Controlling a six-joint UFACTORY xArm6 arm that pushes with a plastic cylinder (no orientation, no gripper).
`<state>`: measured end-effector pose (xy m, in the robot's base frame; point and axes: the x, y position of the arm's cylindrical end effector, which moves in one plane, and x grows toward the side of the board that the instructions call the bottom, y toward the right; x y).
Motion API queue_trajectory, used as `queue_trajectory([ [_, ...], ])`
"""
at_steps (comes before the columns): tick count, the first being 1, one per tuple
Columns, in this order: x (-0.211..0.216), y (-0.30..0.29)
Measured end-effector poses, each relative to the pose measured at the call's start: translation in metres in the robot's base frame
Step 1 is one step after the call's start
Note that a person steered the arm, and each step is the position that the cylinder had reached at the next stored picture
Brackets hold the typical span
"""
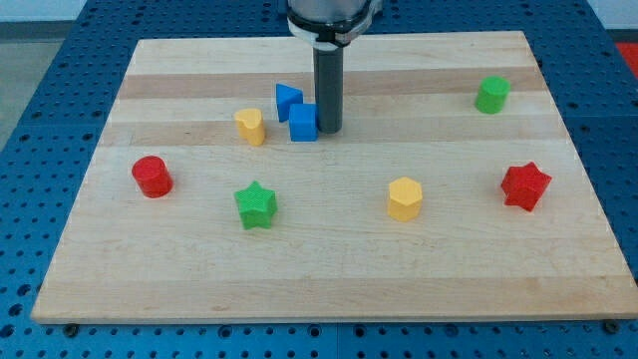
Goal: Slightly move the blue triangle top right to the yellow heart
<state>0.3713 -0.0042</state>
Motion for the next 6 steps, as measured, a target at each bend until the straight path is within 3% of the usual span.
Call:
queue_trajectory([
  [4, -0.059, -0.027],
  [6, -0.050, -0.060],
])
